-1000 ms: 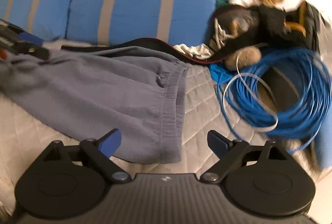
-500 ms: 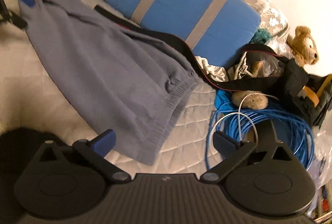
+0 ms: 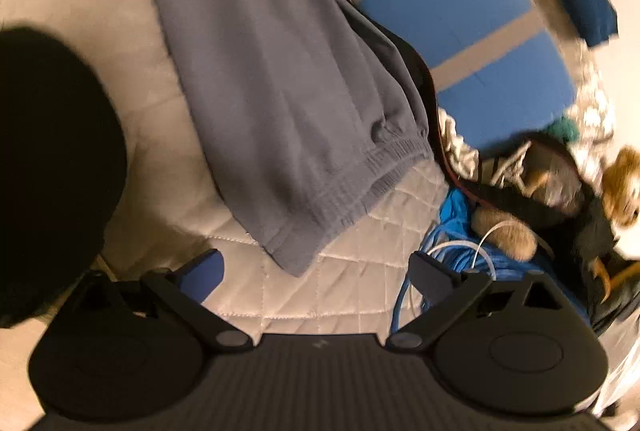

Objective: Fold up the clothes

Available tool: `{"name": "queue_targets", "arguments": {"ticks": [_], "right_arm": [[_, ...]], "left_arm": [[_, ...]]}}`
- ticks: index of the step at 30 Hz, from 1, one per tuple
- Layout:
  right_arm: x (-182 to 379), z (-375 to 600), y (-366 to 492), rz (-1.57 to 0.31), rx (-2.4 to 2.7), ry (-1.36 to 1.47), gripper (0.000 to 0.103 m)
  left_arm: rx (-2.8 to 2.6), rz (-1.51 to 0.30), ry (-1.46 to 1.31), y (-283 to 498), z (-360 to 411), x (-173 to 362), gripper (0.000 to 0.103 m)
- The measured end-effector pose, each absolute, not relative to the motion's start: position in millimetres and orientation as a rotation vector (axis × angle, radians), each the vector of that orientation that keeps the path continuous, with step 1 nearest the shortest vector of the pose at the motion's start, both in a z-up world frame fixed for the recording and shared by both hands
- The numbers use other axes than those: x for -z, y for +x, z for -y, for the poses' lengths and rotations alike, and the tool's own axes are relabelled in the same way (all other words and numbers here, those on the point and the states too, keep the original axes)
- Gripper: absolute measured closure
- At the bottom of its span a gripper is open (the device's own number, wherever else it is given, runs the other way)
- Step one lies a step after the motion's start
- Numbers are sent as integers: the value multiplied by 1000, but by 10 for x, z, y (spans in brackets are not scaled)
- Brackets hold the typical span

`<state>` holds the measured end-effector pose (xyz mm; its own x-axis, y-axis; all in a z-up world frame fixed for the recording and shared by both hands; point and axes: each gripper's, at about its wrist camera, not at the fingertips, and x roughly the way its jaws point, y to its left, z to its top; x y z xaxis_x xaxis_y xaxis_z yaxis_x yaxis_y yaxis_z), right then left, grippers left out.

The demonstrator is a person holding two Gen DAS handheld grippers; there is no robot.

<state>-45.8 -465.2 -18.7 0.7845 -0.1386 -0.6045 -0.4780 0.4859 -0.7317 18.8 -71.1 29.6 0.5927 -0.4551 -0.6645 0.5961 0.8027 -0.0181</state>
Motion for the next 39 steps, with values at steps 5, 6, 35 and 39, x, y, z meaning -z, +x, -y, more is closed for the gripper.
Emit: {"name": "queue_targets", "arguments": {"ticks": [5,6,35,39], "right_arm": [[352,4560,-487,-541,-223,-1153,2],[361,4543,-493,-520,-229,-1162,2],[89,4410,-280,-425,-217,-1293,89],[-82,4395,-233,-407,-190,-1272,89]], "left_arm": [[626,-709,225,207,792,-278,22],[628,-708,230,207,808,-274,22],[457,-532,726,132,1173,-13,22],[390,-516,841,199,1258,109,23]]}}
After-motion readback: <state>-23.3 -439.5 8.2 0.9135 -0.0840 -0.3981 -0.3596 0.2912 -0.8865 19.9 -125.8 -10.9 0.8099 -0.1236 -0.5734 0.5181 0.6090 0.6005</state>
